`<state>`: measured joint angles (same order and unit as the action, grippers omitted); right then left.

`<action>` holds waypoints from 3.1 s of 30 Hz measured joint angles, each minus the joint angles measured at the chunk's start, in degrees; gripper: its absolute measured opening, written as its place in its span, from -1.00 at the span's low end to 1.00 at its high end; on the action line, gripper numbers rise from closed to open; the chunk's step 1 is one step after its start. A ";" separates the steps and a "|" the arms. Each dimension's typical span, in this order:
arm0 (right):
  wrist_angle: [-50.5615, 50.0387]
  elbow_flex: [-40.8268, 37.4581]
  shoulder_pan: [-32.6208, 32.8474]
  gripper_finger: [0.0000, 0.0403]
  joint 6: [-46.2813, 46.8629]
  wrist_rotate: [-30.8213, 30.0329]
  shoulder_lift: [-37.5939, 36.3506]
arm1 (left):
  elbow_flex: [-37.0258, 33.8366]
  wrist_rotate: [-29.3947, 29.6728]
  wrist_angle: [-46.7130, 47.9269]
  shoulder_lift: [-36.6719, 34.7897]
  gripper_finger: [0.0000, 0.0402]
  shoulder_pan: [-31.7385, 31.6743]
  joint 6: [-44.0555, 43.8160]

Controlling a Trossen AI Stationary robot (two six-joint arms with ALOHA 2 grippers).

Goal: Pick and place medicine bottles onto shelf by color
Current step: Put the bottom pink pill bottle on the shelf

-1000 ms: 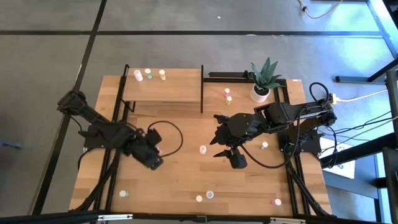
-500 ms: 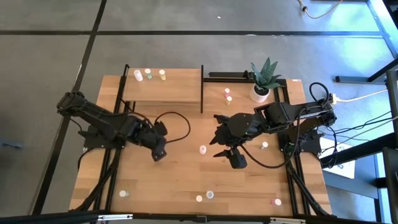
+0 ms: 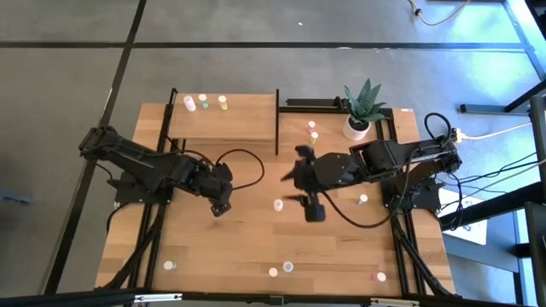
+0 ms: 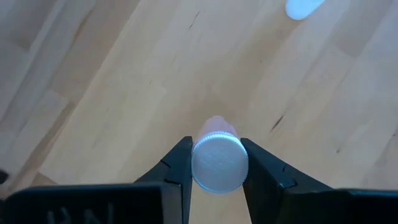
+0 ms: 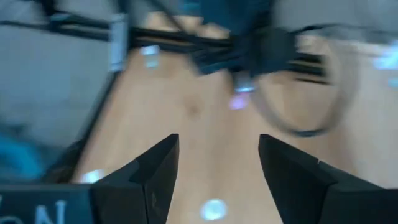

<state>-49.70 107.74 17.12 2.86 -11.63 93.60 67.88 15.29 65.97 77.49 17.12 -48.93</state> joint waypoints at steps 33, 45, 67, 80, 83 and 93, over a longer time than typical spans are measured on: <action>0.62 0.00 -0.13 0.11 1.15 -12.73 0.00 | 0.00 1.10 -13.19 17.05 -0.55 -8.77 10.60; 0.66 0.00 -0.12 0.11 1.13 -12.40 -0.02 | -4.81 0.22 -19.37 18.78 -0.55 -9.35 10.64; 0.64 0.00 -0.11 0.11 1.13 -12.26 -0.02 | -6.64 -1.92 -22.35 18.69 -0.33 -9.39 10.56; 0.64 0.00 -0.11 0.11 1.13 -12.21 -0.02 | -5.94 -1.01 -21.60 18.59 0.00 -9.39 10.21; 0.64 0.00 -0.11 0.11 1.13 -12.21 -0.02 | -4.55 -0.99 -21.72 18.20 -0.01 -9.39 10.13; 0.62 0.00 -0.11 0.11 1.13 -12.21 -0.02 | -3.12 2.60 -20.90 11.19 0.00 -9.33 10.13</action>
<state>-49.08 107.74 17.02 3.99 -23.83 93.58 64.76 17.88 45.07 88.68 7.79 -38.79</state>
